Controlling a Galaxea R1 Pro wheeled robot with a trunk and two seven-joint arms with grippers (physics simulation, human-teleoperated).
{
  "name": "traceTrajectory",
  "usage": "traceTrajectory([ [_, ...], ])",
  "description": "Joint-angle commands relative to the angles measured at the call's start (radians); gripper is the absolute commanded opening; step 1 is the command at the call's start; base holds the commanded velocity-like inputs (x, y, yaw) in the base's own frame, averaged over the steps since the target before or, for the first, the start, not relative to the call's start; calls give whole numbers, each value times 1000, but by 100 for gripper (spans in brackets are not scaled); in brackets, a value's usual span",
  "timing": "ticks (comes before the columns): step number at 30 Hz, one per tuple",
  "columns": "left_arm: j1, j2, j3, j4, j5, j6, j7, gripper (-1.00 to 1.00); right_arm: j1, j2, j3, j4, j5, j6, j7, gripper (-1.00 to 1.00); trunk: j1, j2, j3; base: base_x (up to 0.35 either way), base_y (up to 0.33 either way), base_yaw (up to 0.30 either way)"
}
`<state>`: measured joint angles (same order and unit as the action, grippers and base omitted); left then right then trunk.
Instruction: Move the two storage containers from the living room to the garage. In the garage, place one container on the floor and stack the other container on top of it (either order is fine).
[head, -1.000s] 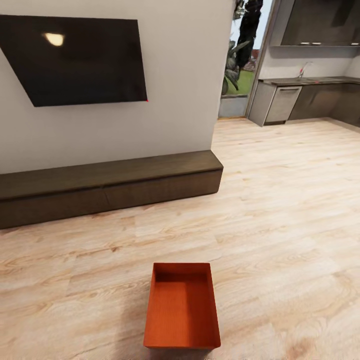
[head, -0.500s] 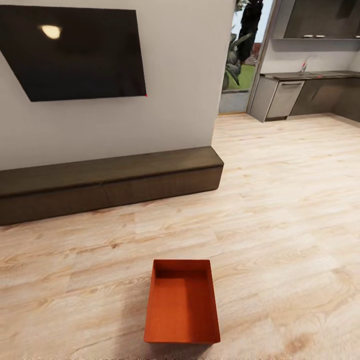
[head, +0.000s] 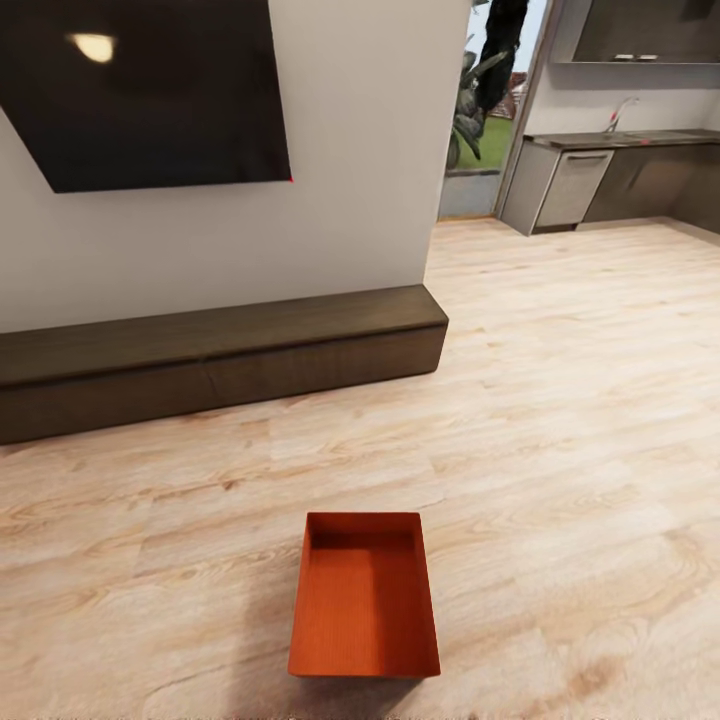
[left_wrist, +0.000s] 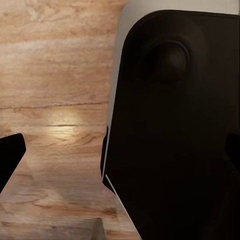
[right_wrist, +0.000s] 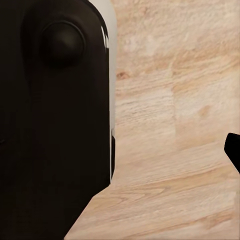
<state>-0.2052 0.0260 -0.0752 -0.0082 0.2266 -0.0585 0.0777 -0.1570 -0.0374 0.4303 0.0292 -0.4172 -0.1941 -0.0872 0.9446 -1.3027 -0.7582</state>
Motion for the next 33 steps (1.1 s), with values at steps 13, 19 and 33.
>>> traceTrajectory([
  [13,0,-3,-8,4,13,-2,-8,100,-1,1,10,3,-6,-4,-2,100,0,0,-22,0,0,0],
  [19,0,0,-9,8,17,-3,-9,100,-1,2,10,3,-6,-3,-2,100,0,0,-31,0,0,0],
  [33,0,0,-9,8,18,-3,-9,100,-1,2,10,3,-6,-5,-3,100,0,0,-54,0,0,0],
])
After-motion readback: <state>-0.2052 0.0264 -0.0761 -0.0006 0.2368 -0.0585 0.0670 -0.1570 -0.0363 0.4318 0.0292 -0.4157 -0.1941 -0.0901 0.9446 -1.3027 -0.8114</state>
